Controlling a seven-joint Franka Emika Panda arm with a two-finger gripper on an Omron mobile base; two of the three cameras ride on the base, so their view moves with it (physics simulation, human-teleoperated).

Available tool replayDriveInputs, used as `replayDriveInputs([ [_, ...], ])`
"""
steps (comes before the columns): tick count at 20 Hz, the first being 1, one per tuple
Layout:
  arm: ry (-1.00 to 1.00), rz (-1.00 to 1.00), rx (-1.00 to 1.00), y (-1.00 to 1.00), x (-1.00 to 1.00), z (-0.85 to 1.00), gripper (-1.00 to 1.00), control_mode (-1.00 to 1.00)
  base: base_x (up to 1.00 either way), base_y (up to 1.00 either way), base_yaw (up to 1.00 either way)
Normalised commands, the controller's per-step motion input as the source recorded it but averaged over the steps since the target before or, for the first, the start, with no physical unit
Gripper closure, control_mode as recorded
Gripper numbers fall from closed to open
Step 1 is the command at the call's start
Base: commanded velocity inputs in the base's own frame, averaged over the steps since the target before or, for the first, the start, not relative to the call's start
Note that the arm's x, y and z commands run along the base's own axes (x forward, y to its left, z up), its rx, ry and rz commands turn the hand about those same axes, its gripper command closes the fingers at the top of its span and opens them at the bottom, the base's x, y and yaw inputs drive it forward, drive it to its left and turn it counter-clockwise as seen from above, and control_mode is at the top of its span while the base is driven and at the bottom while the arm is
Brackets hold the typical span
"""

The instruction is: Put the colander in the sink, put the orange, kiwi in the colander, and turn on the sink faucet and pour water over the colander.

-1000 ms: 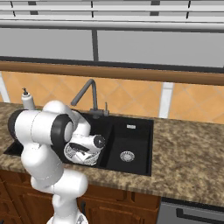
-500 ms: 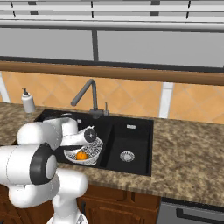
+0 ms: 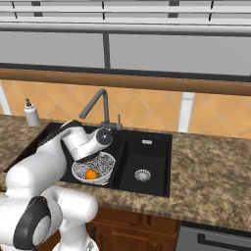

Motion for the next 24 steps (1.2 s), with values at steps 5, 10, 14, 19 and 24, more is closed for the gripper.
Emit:
replayDriveInputs([
  [5, -0.13, 0.01, 0.38, -0.87, 0.0, 0.11, -1.0, -1.0, 0.0, 0.0, 0.0],
  [10, -0.21, 0.04, 0.32, -0.42, 0.0, 0.25, -1.0, -1.0, 0.0, 0.0, 0.0],
  [14, -0.21, 0.0, 0.23, -0.02, 0.01, 0.43, -1.0, -1.0, 0.0, 0.0, 0.0],
  [19, -0.17, 0.0, 0.16, 0.01, 0.12, 0.49, -1.0, -1.0, 0.0, 0.0, 0.0],
  [24, -0.1, 0.0, 0.08, 0.12, 0.29, 0.43, -1.0, -1.0, 0.0, 0.0, 0.0],
])
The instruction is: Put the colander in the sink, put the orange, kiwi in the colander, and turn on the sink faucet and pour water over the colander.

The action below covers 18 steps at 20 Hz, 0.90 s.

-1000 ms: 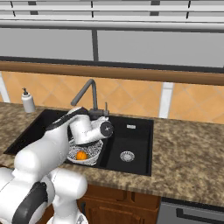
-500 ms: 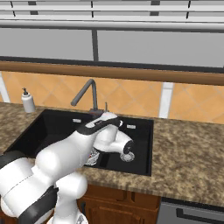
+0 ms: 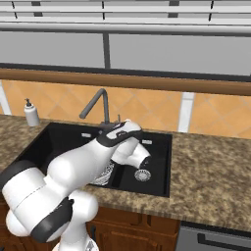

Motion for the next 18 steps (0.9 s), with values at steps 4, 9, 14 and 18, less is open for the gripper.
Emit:
replayDriveInputs([
  [4, -0.01, 0.0, 0.0, 0.12, 0.33, 0.08, -1.0, -1.0, 0.0, 0.0, 0.0],
  [9, 0.0, -0.1, 0.0, 0.06, 0.25, -0.03, -1.0, -1.0, 0.0, 0.0, 0.0],
  [14, 0.02, -0.14, -0.01, 0.2, 0.28, -0.09, -1.0, -1.0, 0.0, 0.0, 0.0],
  [18, 0.08, -0.04, -0.07, 0.3, 0.37, -0.16, -1.0, -1.0, 0.0, 0.0, 0.0],
])
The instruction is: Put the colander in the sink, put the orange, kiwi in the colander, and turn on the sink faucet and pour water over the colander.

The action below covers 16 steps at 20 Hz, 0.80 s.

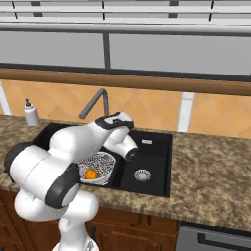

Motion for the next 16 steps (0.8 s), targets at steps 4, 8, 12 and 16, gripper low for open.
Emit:
replayDriveInputs([
  [4, 0.1, 0.0, -0.03, -0.01, 0.45, -0.21, -1.0, -1.0, 0.0, 0.0, 0.0],
  [8, 0.05, -0.01, 0.01, -0.38, 0.36, -0.24, -1.0, -1.0, 0.0, 0.0, 0.0],
  [12, 0.02, -0.01, 0.0, -0.07, 0.28, -0.16, -1.0, -1.0, 0.0, 0.0, 0.0],
  [16, 0.01, 0.0, 0.0, 0.0, 0.28, -0.12, -1.0, -1.0, 0.0, 0.0, 0.0],
])
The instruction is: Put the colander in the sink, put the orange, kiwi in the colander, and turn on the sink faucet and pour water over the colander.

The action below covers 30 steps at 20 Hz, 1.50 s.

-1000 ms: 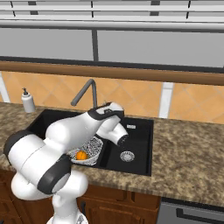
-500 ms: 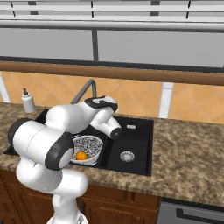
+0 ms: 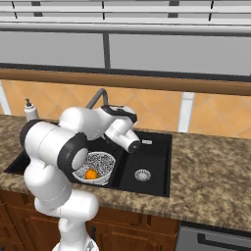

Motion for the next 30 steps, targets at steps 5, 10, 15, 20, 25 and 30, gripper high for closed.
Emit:
replayDriveInputs([
  [5, 0.02, 0.0, 0.0, 0.0, 0.33, -0.11, -1.0, -1.0, 0.0, 0.0, 0.0],
  [10, 0.01, 0.0, 0.01, 0.0, 0.33, -0.13, -1.0, -1.0, 0.0, 0.0, 0.0],
  [15, 0.0, -0.01, 0.01, 0.0, 0.29, -0.21, -1.0, -1.0, 0.0, 0.0, 0.0],
  [20, 0.0, -0.01, 0.01, 0.0, 0.28, -0.26, -1.0, -1.0, 0.0, 0.0, 0.0],
  [25, 0.0, -0.01, 0.01, 0.0, 0.3, -0.16, -1.0, -1.0, 0.0, 0.0, 0.0],
  [30, 0.0, -0.01, 0.01, 0.0, 0.39, -0.07, -1.0, -1.0, 0.0, 0.0, 0.0],
])
